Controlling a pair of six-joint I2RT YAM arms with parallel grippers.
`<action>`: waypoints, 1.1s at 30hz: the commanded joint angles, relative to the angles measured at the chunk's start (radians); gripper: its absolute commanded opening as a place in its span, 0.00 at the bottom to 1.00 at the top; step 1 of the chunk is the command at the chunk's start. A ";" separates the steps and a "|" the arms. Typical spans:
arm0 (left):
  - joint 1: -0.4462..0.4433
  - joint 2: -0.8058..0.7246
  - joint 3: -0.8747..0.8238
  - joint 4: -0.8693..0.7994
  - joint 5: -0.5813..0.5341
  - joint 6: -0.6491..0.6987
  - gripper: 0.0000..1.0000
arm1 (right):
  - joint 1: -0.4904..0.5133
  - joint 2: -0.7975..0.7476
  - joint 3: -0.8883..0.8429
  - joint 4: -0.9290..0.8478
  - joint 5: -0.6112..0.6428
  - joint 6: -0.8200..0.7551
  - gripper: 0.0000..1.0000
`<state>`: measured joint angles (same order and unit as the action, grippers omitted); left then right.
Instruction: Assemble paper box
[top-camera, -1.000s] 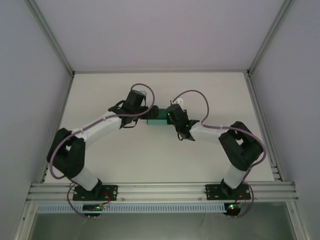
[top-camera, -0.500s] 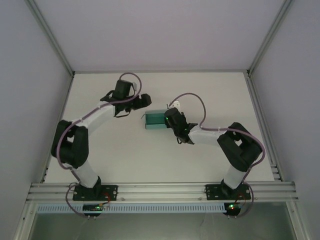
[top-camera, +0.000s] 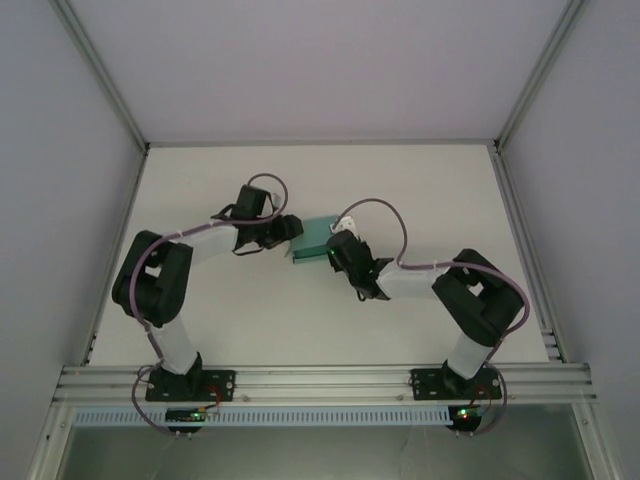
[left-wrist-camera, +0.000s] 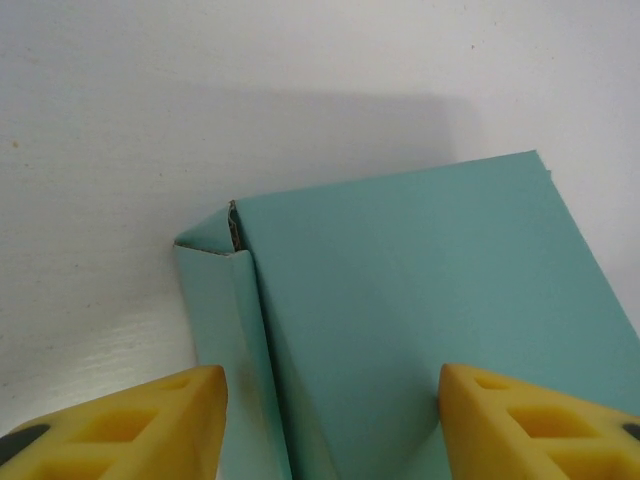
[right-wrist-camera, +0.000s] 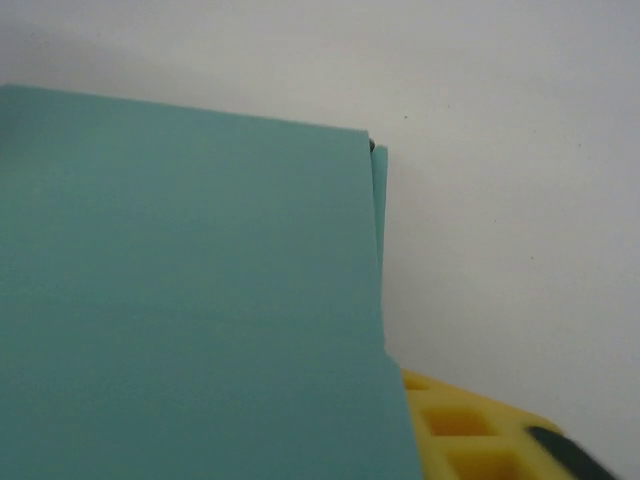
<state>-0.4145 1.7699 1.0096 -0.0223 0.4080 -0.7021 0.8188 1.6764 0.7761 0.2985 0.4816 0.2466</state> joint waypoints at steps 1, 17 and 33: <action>0.000 0.030 -0.039 0.021 -0.015 -0.011 0.56 | 0.008 -0.108 -0.026 -0.070 -0.075 -0.009 0.48; 0.097 0.100 -0.124 0.221 0.131 -0.048 0.43 | -0.257 -0.345 -0.115 -0.212 -0.534 0.037 0.99; 0.199 0.164 -0.234 0.444 0.331 -0.083 0.30 | -0.446 0.196 0.408 -0.347 -1.137 0.315 0.99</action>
<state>-0.2329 1.8874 0.8131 0.4599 0.7437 -0.7876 0.3725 1.8076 1.1229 0.0135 -0.5003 0.5060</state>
